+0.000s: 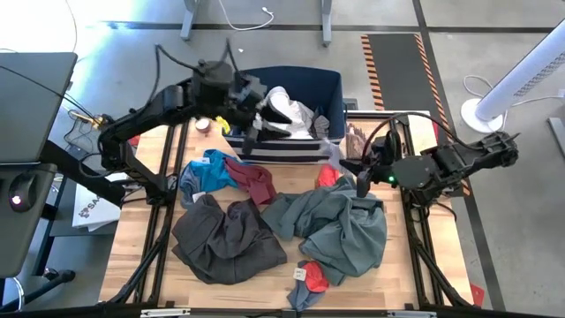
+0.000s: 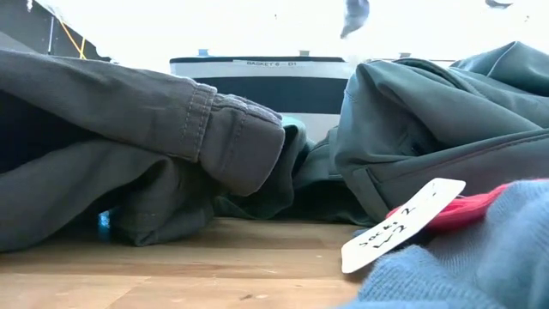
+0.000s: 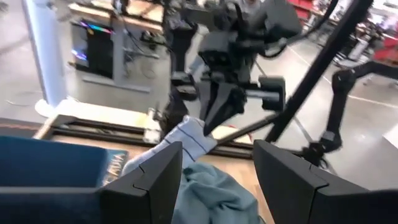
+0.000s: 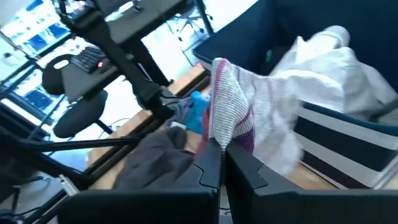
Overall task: Sort clothes
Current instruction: Put the grey sock into the blue laundry bin
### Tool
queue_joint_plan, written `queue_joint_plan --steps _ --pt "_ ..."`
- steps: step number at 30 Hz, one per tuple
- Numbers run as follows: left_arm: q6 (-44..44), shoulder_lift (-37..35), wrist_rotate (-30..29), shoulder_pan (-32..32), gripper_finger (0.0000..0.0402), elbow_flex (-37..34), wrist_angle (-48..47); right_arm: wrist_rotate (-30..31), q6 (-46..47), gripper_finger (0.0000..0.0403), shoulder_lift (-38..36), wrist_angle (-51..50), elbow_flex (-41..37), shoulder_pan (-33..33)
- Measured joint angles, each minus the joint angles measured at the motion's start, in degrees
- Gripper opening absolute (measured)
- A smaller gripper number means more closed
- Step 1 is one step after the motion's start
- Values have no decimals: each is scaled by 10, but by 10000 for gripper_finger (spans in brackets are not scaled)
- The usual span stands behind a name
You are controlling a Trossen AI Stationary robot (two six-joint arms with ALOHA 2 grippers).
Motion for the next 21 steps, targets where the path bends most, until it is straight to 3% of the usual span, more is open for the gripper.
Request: queue_joint_plan --steps 17,21 --pt "-9 69 1 -78 195 0 35 -3 -42 0 11 84 0 23" --pt "-5 80 -2 -89 195 0 54 -30 -67 0 16 127 0 23"
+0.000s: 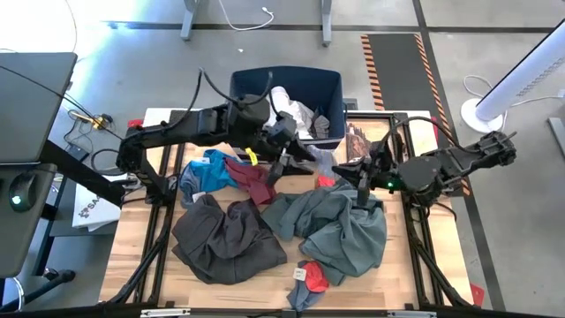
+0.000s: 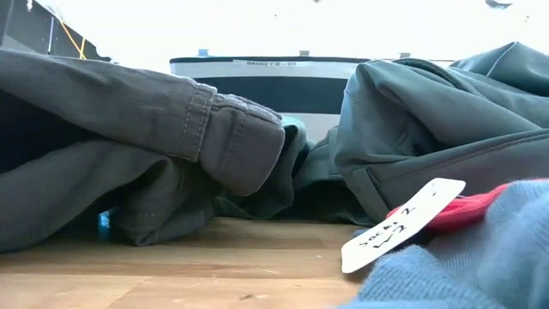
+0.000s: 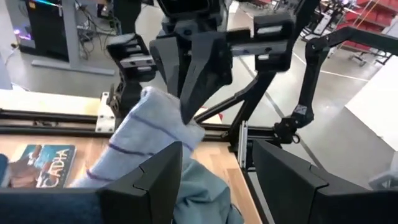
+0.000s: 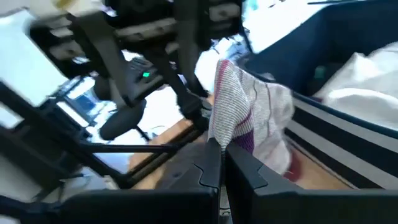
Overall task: Sort clothes
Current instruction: Put the grey sock into the blue laundry bin
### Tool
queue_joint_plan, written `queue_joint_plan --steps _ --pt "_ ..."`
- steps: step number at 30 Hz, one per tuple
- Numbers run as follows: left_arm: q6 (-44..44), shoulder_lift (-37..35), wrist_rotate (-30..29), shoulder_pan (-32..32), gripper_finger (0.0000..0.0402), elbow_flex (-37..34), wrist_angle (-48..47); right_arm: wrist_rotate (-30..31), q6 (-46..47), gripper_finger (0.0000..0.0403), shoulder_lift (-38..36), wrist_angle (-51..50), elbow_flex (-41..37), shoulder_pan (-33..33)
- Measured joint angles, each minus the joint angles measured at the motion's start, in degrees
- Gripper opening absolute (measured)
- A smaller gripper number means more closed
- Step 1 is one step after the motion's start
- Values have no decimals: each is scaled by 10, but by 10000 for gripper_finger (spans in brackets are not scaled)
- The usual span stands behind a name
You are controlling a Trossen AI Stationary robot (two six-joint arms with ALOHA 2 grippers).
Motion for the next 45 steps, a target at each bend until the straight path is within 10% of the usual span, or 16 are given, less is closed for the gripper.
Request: queue_joint_plan --steps 17,45 --pt "36 27 -34 -9 195 0 -5 -62 -50 0 26 102 0 4" --pt "10 45 81 -21 195 0 -1 -48 -102 0 25 100 0 6"
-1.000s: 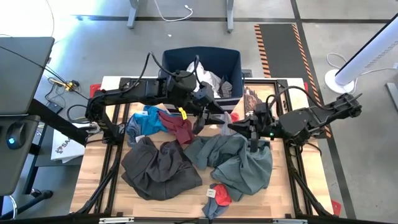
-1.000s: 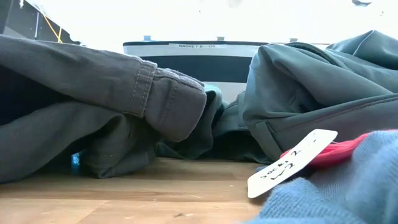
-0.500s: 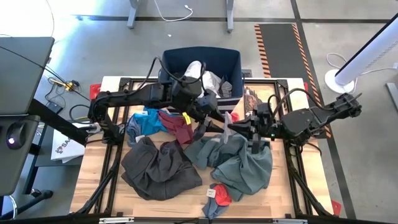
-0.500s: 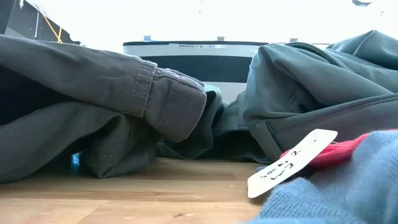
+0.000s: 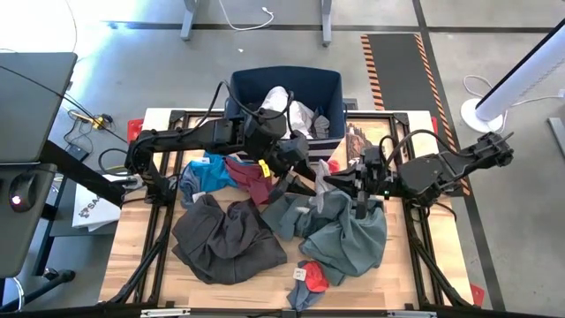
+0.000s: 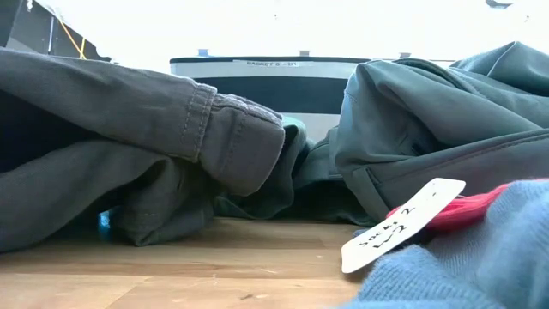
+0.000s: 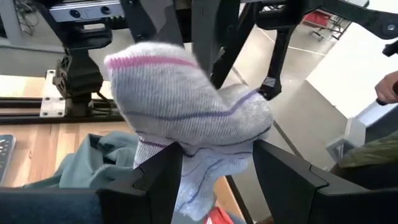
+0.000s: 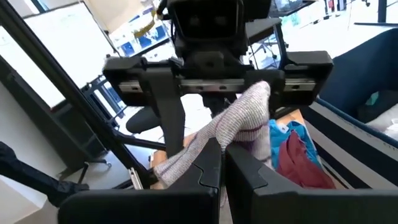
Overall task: Sort clothes
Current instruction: Put the grey sock into the blue laundry bin
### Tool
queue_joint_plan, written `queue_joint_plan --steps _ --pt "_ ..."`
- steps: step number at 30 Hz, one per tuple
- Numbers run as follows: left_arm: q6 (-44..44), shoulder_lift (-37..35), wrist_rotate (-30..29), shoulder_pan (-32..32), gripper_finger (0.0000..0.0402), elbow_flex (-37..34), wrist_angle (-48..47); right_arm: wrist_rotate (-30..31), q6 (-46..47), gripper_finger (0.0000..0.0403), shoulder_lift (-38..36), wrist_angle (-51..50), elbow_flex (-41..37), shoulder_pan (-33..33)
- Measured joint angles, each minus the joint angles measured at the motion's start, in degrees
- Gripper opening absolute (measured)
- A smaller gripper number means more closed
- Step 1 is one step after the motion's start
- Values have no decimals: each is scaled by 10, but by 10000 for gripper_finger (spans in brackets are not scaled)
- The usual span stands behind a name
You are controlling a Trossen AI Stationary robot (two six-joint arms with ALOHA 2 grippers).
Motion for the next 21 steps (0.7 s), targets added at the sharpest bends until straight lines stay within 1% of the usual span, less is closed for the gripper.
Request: queue_joint_plan --steps 2,5,9,16,21 --pt "-3 0 -2 0 195 0 0 -1 1 0 0 -3 0 0" --pt "-5 0 -2 3 195 0 0 -28 1 0 0 -6 0 0" --pt "-16 0 -4 14 195 0 0 -44 10 0 0 -17 0 0" --pt "-30 0 -16 17 195 0 2 -32 10 0 0 -23 0 -4" --pt "-30 0 -18 12 195 0 26 -30 7 0 5 -22 0 -15"
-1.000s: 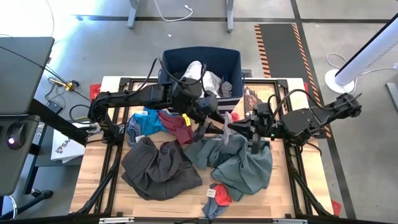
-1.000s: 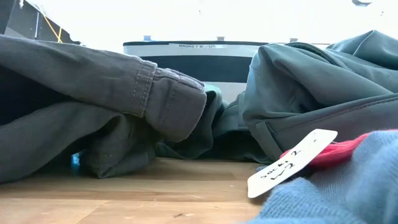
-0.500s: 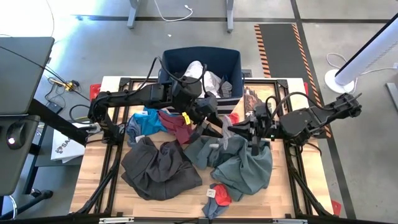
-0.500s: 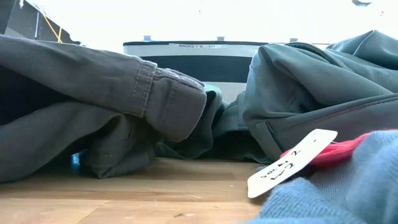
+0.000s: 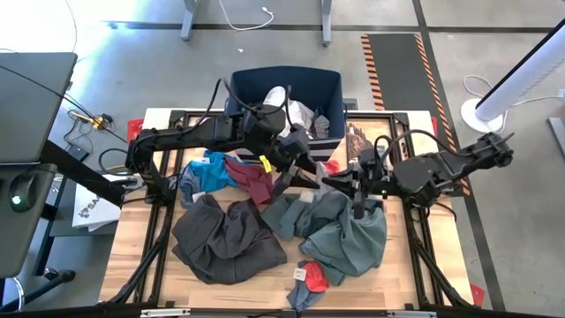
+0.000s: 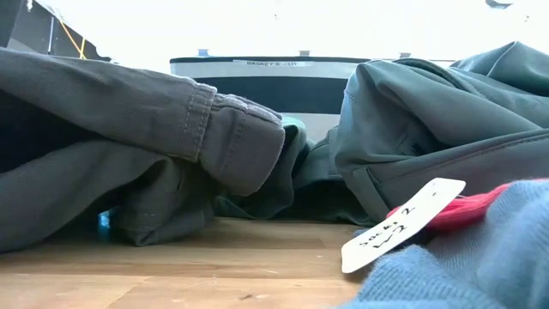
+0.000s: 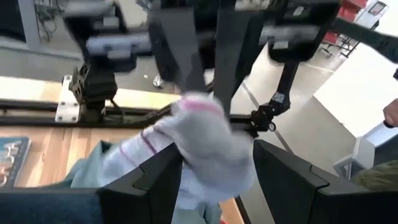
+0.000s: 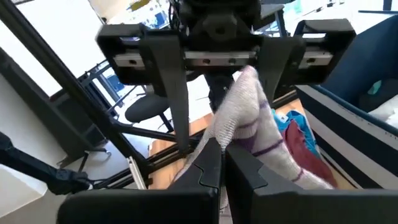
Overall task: Sort clothes
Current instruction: Put the grey sock into the blue laundry bin
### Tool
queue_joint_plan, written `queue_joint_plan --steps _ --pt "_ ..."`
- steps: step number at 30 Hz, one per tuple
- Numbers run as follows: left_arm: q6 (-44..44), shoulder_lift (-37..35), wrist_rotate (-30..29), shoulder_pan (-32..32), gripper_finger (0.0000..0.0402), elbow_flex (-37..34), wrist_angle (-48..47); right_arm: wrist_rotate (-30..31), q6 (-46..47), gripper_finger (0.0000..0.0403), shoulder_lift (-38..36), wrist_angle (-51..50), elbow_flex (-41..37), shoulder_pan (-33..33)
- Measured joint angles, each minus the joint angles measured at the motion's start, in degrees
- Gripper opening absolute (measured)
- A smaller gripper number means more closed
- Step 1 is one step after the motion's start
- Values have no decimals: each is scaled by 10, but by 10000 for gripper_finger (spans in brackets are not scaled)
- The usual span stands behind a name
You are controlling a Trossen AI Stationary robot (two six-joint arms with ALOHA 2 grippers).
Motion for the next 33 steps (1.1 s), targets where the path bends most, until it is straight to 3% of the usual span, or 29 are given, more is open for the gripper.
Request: queue_joint_plan --steps 21,26,33 --pt "-12 7 -14 1 189 0 -20 21 -28 0 17 40 0 -9" --pt "-9 7 -52 1 141 0 -21 24 -28 0 17 40 0 -9" --pt "1 7 -61 0 15 0 -23 29 -28 14 16 34 0 -9"
